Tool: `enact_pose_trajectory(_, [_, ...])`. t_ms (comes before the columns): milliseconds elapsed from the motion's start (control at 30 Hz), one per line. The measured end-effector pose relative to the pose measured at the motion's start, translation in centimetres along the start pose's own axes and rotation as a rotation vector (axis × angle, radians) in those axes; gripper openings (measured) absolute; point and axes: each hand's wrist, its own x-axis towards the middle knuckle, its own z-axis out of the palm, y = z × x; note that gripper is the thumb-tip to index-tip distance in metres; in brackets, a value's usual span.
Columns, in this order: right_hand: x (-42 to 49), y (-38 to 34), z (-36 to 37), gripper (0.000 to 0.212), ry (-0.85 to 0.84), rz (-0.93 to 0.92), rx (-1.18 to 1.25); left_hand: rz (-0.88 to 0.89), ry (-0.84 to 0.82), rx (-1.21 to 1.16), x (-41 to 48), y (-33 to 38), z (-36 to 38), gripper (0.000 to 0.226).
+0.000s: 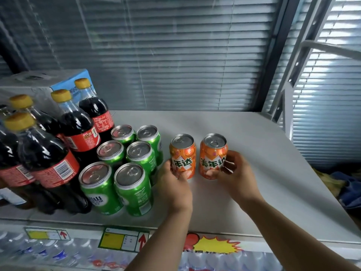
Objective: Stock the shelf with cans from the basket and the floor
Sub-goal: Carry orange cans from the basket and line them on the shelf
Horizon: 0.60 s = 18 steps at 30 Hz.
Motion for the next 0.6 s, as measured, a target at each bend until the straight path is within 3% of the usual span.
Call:
enact_pose_trajectory(200, [1.7,0.5,1.1,0.059,-0.039,0.005,0.039,-0.054,0.122,-0.059,0.9,0.9,1.7,0.037])
enact_pose_trajectory(600, [3.4,0.7,2.7,0.057,-0.065,-0.012,0.045,-0.188,0.278,-0.192,0.9,2.6,2.7,0.042])
